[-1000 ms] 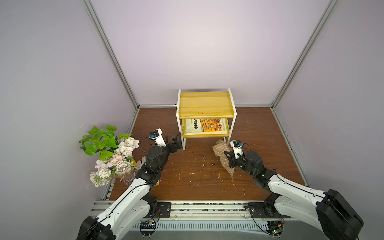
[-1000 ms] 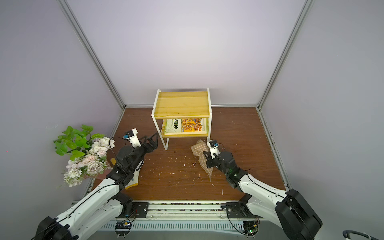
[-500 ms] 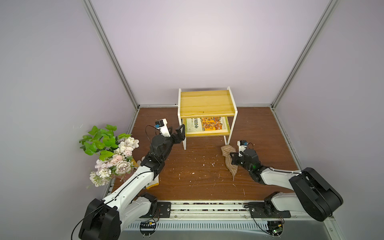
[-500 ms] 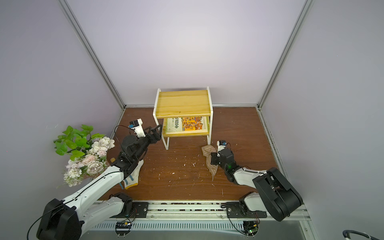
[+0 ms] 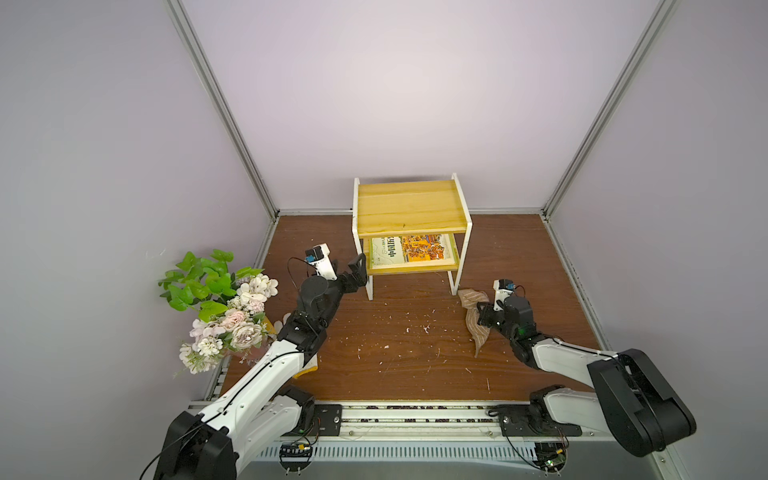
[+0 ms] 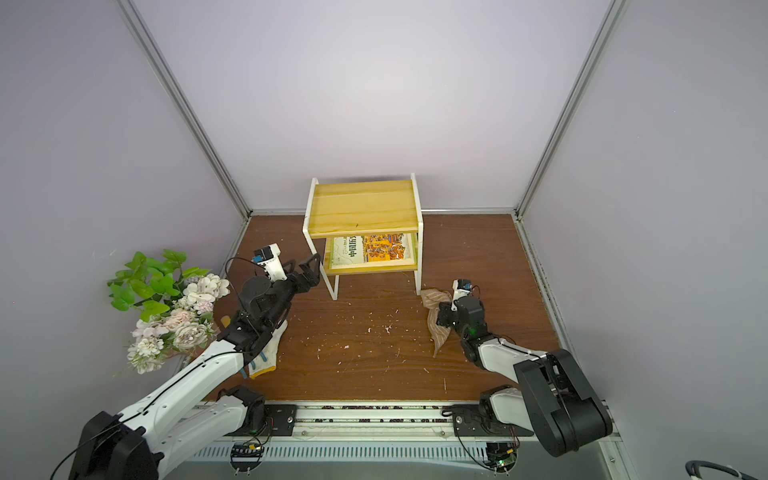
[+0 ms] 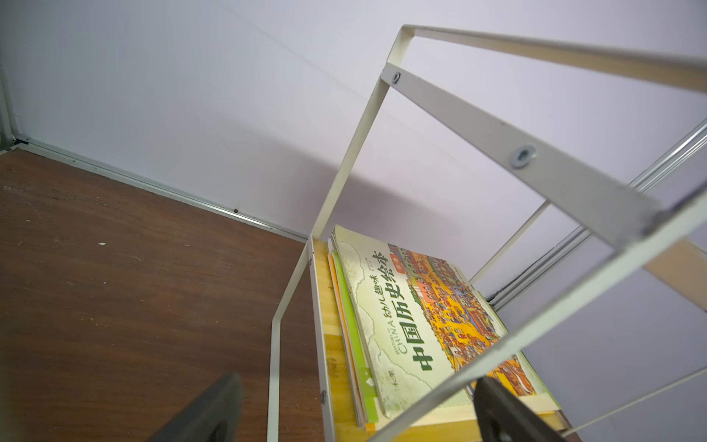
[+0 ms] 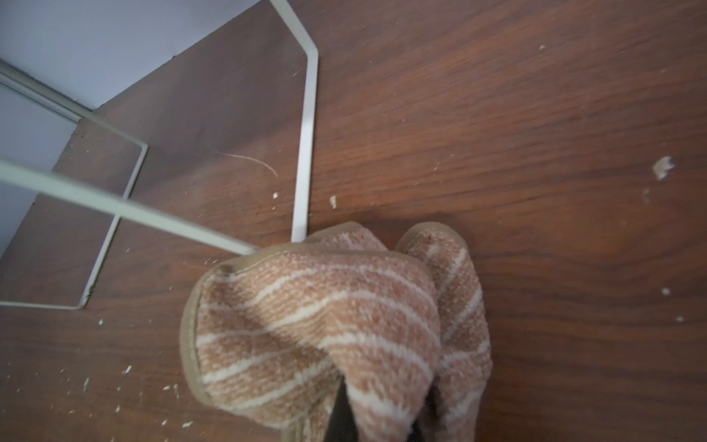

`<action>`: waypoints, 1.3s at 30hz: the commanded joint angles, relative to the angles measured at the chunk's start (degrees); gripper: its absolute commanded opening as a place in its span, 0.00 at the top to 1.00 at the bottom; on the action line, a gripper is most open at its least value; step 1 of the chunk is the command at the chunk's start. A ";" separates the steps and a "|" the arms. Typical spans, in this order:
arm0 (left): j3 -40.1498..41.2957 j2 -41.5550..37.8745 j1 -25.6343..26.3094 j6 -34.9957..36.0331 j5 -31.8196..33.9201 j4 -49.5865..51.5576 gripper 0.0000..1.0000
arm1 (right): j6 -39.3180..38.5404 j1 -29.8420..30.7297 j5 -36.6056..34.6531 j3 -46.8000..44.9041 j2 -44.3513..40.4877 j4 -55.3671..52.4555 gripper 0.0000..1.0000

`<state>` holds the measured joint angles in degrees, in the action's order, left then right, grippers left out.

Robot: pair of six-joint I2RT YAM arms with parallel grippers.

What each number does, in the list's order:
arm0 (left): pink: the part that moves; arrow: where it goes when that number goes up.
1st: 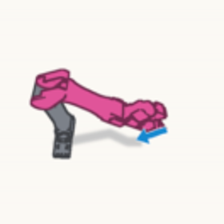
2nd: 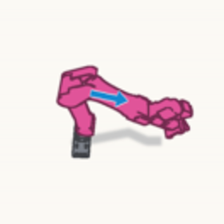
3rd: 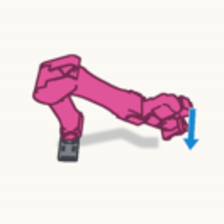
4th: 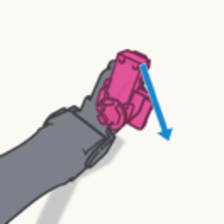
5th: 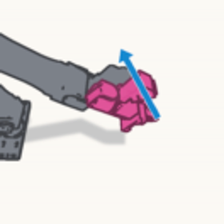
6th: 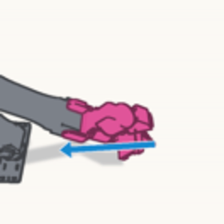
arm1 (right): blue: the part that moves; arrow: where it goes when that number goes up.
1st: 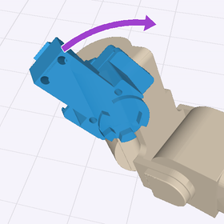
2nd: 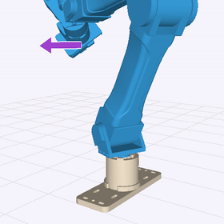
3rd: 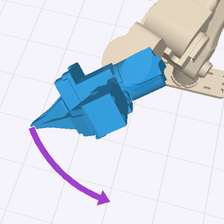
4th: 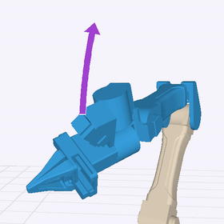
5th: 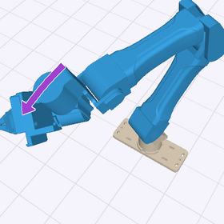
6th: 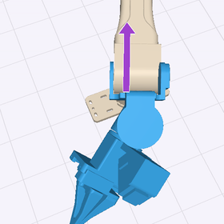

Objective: Wipe the bookshelf clean with a cloth
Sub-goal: Wipe the dust from the shelf.

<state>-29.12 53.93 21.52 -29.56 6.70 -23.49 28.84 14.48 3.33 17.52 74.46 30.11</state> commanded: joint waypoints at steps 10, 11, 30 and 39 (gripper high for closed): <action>-0.68 -0.73 -0.69 1.78 -1.88 2.05 0.01 | -7.67 -3.57 28.19 20.26 12.46 0.51 1.00; -0.49 -0.49 -0.70 1.83 -1.87 1.78 0.01 | -8.06 -3.66 28.40 18.73 14.32 1.22 1.00; -6.72 5.99 -0.69 3.40 -3.23 4.23 0.00 | -14.19 -5.69 24.23 38.75 38.81 -0.81 1.00; -8.59 6.76 -0.69 3.95 -2.66 6.33 0.01 | -10.72 -6.57 19.76 60.74 47.24 -4.96 1.00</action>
<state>-37.06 61.28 21.45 -26.52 3.60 -17.87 16.78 8.21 25.04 79.02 124.75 23.62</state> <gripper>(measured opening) 0.993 0.086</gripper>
